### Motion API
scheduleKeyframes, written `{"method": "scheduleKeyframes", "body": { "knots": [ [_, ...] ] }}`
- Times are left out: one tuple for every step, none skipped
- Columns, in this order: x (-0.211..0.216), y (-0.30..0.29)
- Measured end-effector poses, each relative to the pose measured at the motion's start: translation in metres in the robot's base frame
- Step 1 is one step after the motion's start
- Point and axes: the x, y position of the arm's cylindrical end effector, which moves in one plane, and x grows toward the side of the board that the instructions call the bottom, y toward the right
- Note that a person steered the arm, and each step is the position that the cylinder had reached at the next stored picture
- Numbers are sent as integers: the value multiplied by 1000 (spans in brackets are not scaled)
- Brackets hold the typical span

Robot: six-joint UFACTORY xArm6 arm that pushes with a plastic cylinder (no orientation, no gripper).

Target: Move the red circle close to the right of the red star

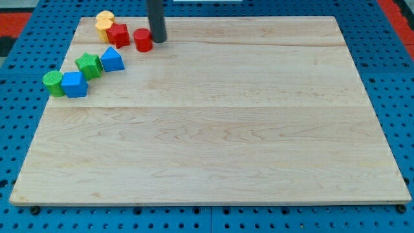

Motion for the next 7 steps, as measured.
{"method": "scheduleKeyframes", "body": {
  "knots": [
    [37,60],
    [37,25],
    [22,-3],
    [1,-8],
    [-1,1],
    [7,31],
    [41,67]
  ]
}}
